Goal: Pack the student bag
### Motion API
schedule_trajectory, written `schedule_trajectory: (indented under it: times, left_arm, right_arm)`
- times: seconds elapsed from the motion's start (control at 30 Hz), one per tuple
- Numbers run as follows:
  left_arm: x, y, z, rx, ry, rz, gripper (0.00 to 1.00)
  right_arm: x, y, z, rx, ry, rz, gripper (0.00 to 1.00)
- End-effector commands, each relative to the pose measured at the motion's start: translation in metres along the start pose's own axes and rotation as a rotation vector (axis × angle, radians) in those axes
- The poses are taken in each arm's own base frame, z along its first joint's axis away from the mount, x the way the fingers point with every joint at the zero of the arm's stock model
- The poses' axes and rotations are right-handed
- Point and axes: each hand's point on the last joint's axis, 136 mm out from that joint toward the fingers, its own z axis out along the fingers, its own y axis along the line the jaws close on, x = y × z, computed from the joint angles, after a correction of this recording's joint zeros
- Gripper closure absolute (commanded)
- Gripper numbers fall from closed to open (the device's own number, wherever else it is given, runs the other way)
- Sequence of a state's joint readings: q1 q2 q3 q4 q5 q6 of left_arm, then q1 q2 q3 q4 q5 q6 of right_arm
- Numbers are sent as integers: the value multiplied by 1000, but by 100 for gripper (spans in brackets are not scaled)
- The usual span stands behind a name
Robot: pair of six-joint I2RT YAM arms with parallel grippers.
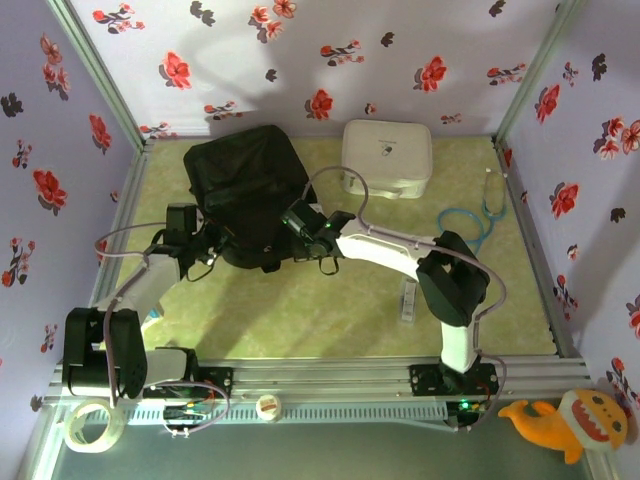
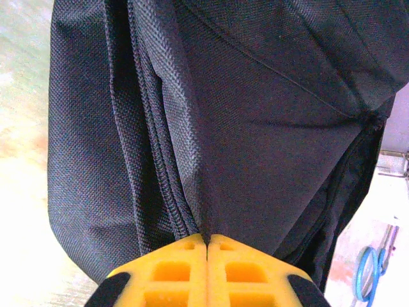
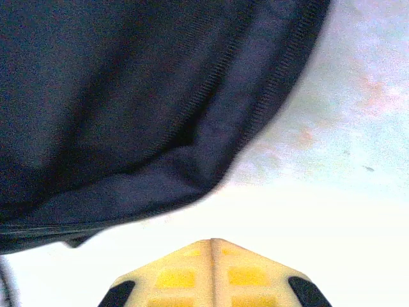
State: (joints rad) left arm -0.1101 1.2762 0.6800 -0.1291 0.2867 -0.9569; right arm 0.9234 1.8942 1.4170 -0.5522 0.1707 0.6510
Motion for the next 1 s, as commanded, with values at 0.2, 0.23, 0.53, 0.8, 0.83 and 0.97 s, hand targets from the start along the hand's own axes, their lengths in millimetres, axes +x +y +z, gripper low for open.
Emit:
schedule_trajectory:
  times: [0.2, 0.23, 0.53, 0.8, 0.83, 0.97]
  left_arm:
    - [-16, -20, -13, 54, -53, 60, 100]
    - [-16, -22, -13, 58, -53, 62, 100]
    - [-14, -26, -14, 81, -41, 61, 100]
    - [-13, -27, -15, 88, -38, 58, 100]
    - [-13, -27, -14, 87, -38, 58, 100]
    - [-13, -28, -14, 89, -38, 58, 100]
  right_arm:
    - [-6, 59, -30, -352, 10, -22, 76]
    - [-7, 65, -33, -387, 12, -25, 71]
    - [3, 84, -26, -471, 97, 3, 54]
    - [12, 91, -7, -474, 162, 18, 56]
    - [11, 92, -6, -479, 167, 19, 57]
    - [7, 99, -2, -499, 164, 15, 63]
